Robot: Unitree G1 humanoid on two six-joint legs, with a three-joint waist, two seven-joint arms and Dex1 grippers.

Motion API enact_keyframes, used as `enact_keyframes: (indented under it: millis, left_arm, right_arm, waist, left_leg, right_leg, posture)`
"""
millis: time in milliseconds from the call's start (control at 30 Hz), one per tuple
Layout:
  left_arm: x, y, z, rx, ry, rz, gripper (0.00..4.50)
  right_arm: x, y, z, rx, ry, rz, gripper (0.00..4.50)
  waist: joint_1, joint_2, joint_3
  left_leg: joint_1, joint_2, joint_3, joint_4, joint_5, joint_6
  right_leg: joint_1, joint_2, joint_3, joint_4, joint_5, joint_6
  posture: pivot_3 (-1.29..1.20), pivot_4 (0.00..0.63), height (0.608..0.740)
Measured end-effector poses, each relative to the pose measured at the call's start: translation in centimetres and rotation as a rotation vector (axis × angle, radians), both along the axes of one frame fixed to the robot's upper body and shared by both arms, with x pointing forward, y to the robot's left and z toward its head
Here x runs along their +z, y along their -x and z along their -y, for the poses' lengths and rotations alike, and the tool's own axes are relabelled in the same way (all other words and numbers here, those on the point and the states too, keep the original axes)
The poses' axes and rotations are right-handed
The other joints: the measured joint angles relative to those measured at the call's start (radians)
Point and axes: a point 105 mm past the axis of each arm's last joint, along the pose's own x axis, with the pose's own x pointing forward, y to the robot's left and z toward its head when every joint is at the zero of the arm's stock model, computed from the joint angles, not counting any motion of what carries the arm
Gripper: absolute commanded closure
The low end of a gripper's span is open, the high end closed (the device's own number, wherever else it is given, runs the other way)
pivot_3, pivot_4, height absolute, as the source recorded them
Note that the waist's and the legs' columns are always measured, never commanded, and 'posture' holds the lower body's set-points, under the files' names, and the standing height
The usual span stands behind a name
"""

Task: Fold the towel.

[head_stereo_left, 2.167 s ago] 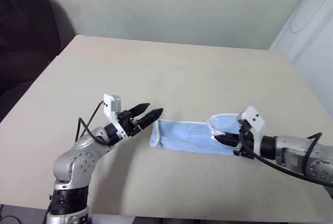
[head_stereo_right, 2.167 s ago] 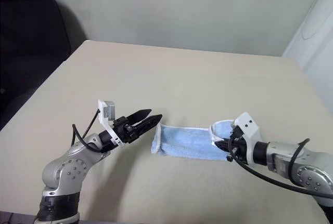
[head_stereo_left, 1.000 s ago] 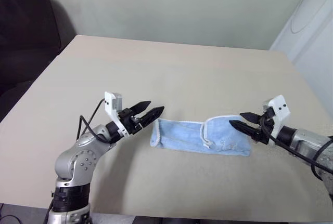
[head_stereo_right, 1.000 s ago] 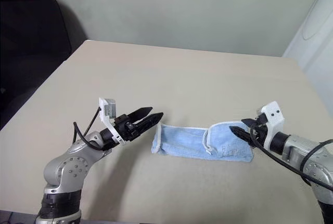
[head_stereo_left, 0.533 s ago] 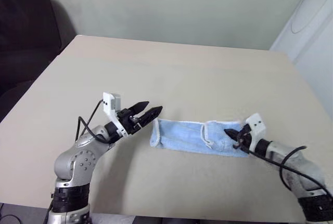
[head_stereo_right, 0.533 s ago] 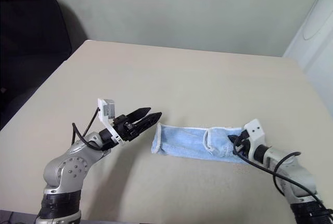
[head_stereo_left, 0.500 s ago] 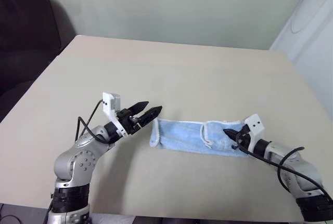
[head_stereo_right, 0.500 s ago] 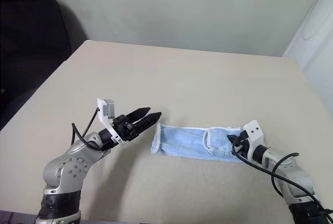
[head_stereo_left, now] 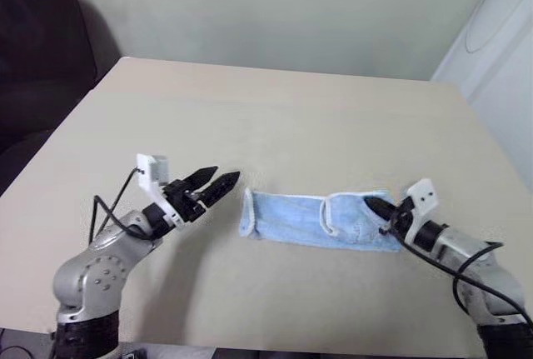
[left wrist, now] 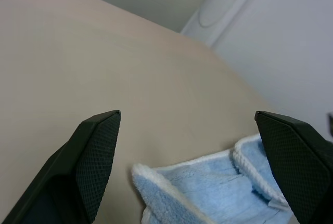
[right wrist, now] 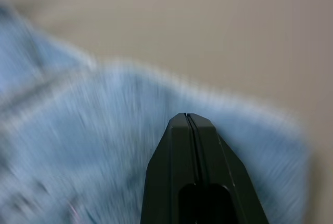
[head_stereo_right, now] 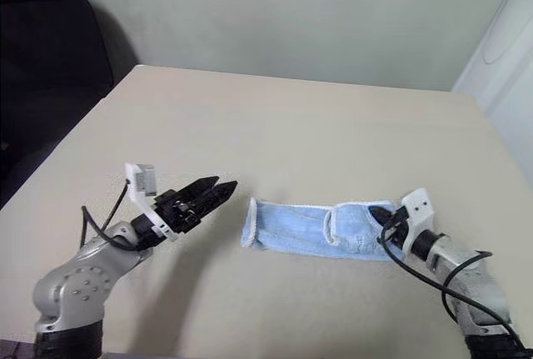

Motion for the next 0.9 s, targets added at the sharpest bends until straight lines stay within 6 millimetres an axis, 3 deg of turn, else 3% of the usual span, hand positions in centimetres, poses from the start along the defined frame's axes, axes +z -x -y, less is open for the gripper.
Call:
enact_keyframes:
  millis: [67,200,333,467,667,900]
  left_arm:
    - [-0.2,0.7,-0.7,0.012,0.024,-0.042,0.00]
    - [-1.2,2.9,-1.5,-0.024,0.093,-0.147,0.00]
    - [-2.3,5.0,-1.9,-0.052,0.203,-0.262,0.00]
    - [-4.9,6.5,-1.4,-0.038,0.216,-0.414,0.00]
    - [-6.2,6.2,0.3,-0.052,0.207,-0.498,0.00]
    - [-6.7,4.4,2.7,-0.058,0.201,-0.535,0.00]
  right_arm:
    - [2.2,-0.4,0.0,0.005,-0.008,0.069,4.47]
    - [3.5,-1.1,-0.4,0.012,-0.012,0.111,4.47]
    - [3.1,-1.7,-1.3,0.025,-0.027,0.105,4.47]
    - [2.6,-2.3,-1.8,0.025,-0.042,0.101,4.47]
    - [2.8,-3.1,-2.1,0.021,-0.043,0.121,4.47]
    - [2.8,-3.3,-2.0,0.014,-0.044,0.131,4.47]
  waist:
    - [-0.003,0.000,0.000]
    - [-0.007,0.000,0.001]
    - [-0.008,0.004,0.004]
    - [-0.003,0.007,0.006]
    - [-0.001,0.009,0.007]
    - [-0.001,0.009,0.007]
  left_leg:
    - [0.001,0.000,0.000,0.000,0.000,0.000]
    - [0.002,0.000,0.000,0.000,0.000,-0.001]
    - [0.002,0.000,-0.001,-0.001,-0.001,-0.001]
    - [0.002,0.000,-0.002,-0.001,-0.001,-0.001]
    - [0.002,-0.001,-0.002,0.000,-0.001,-0.001]
    - [0.003,0.000,-0.001,0.000,0.000,-0.002]
  right_leg:
    - [0.000,0.000,0.000,0.000,-0.002,0.002]
    - [0.000,0.000,0.000,0.000,-0.002,0.001]
    - [-0.001,0.000,0.000,0.000,-0.001,0.000]
    - [-0.001,0.000,0.000,0.000,-0.001,-0.002]
    - [-0.001,0.000,0.000,0.000,0.000,-0.004]
    - [0.001,0.001,0.000,0.001,0.002,-0.009]
  posture:
    - [0.00,0.150,0.740]
    - [0.00,0.150,0.740]
    - [0.00,0.150,0.740]
    - [0.00,0.150,0.740]
    - [0.00,0.150,0.740]
    - [0.00,0.150,0.740]
